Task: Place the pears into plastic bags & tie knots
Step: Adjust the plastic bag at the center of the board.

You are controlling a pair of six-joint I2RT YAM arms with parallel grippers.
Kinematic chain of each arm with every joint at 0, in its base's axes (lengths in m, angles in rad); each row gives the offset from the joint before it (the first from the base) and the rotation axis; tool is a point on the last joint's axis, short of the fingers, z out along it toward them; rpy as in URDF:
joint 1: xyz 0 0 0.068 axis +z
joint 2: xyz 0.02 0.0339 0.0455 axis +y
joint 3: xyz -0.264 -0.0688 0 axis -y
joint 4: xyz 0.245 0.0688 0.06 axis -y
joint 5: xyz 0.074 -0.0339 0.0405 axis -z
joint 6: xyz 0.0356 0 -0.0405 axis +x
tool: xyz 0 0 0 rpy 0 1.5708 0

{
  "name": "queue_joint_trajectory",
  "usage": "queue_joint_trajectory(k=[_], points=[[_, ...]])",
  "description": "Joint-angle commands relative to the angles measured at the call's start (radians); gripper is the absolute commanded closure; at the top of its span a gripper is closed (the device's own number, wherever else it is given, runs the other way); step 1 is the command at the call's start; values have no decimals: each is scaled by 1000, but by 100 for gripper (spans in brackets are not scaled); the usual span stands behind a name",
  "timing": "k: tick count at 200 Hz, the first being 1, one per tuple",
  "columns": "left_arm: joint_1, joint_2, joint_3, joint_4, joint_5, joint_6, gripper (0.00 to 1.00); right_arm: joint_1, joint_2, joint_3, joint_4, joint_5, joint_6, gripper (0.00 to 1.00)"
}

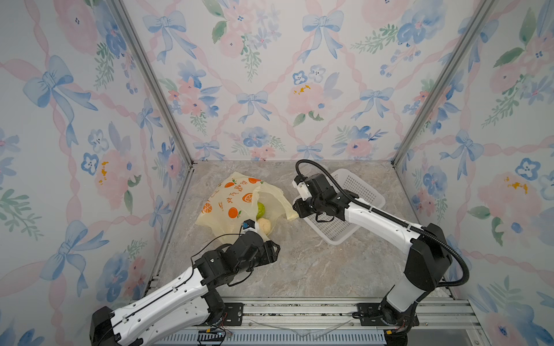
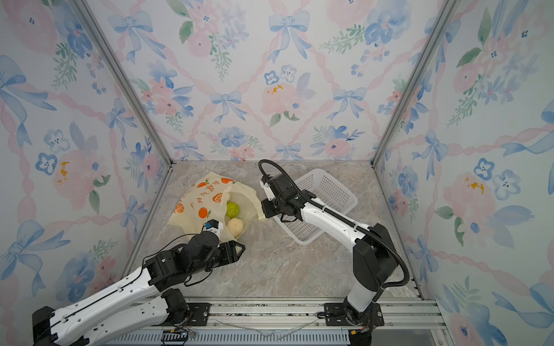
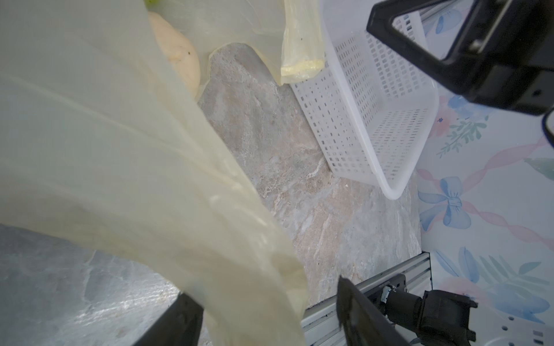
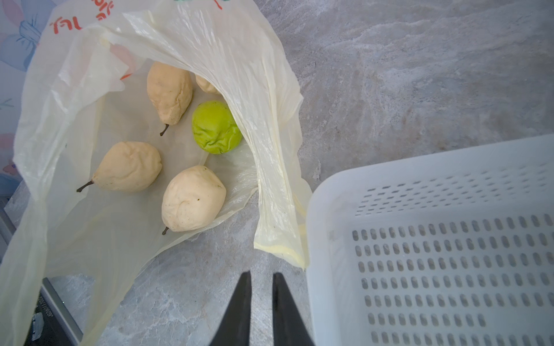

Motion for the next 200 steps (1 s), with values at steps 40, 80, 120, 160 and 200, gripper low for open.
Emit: queue_joint_trajectory(k=[40, 80, 120, 160, 200], points=[[-3, -28, 1, 12, -156, 34, 88, 9, -23, -68, 9, -59, 50, 77], [77, -94, -14, -49, -136, 43, 98, 25, -15, -199, 112, -150, 77, 58], [158, -92, -3, -67, -72, 105, 100, 12, 16, -237, 254, -105, -1, 37], [214, -57, 36, -98, -38, 155, 100, -20, 103, -202, 388, -299, -106, 31], [257, -61, 42, -98, 4, 179, 100, -10, 151, -170, 418, -374, -169, 31]])
